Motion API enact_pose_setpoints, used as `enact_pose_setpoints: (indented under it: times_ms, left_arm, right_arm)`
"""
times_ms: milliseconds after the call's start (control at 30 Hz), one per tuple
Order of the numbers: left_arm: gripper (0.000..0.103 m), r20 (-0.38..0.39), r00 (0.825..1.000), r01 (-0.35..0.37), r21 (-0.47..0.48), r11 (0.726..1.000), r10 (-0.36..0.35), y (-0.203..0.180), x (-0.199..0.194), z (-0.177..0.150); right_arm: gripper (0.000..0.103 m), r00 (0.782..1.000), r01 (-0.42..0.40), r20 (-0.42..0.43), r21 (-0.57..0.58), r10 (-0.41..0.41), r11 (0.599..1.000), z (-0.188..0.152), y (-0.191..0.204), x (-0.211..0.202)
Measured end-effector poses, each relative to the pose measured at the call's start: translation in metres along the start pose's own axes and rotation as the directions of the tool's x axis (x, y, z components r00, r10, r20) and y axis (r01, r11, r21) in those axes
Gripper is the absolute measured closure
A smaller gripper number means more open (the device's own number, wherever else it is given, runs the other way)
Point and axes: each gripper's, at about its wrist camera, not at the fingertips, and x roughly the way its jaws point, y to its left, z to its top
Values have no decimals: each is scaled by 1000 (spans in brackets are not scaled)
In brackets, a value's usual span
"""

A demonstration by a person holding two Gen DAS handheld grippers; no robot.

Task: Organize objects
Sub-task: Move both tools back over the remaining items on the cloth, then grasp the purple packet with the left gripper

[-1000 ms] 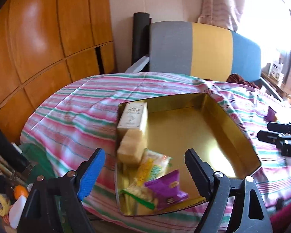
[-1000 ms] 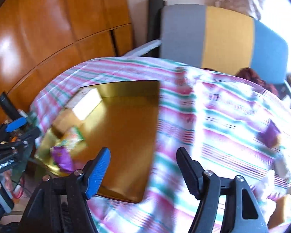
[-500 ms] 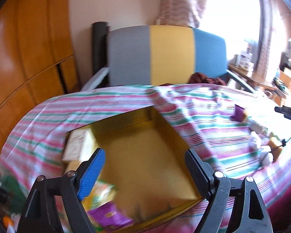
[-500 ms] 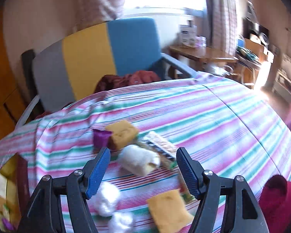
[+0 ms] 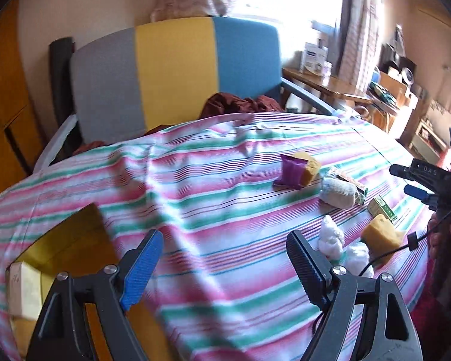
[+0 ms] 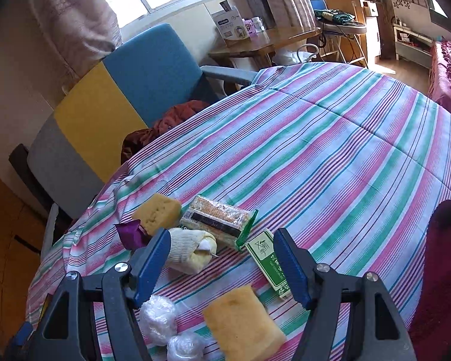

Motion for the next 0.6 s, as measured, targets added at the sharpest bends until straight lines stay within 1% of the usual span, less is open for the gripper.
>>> enact_pose_setpoints:
  times_ms: [133, 233, 333, 467, 600]
  left_arm:
    - [19, -18, 998, 54, 79, 995, -53, -28, 41, 13]
    - [19, -35, 993, 113, 114, 987, -110, -44, 71, 23]
    - [19, -42, 990, 140, 147, 979, -135, -61, 102, 35]
    - [19, -55, 984, 174, 151, 973, -168, -74, 141, 53]
    - [19, -70, 981, 190, 132, 973, -182, -80, 175, 66]
  right_arm:
    - [31, 1000, -27, -14, 31, 28, 999, 0, -4, 1]
    - [31, 998, -54, -24, 55, 55, 997, 0, -7, 2]
    - [31, 997, -74, -18, 85, 76, 994, 1, -12, 0]
    - [30, 994, -99, -39, 121, 105, 988, 2, -18, 5]
    - [30, 990, -115, -66, 120, 123, 986, 1, -17, 11]
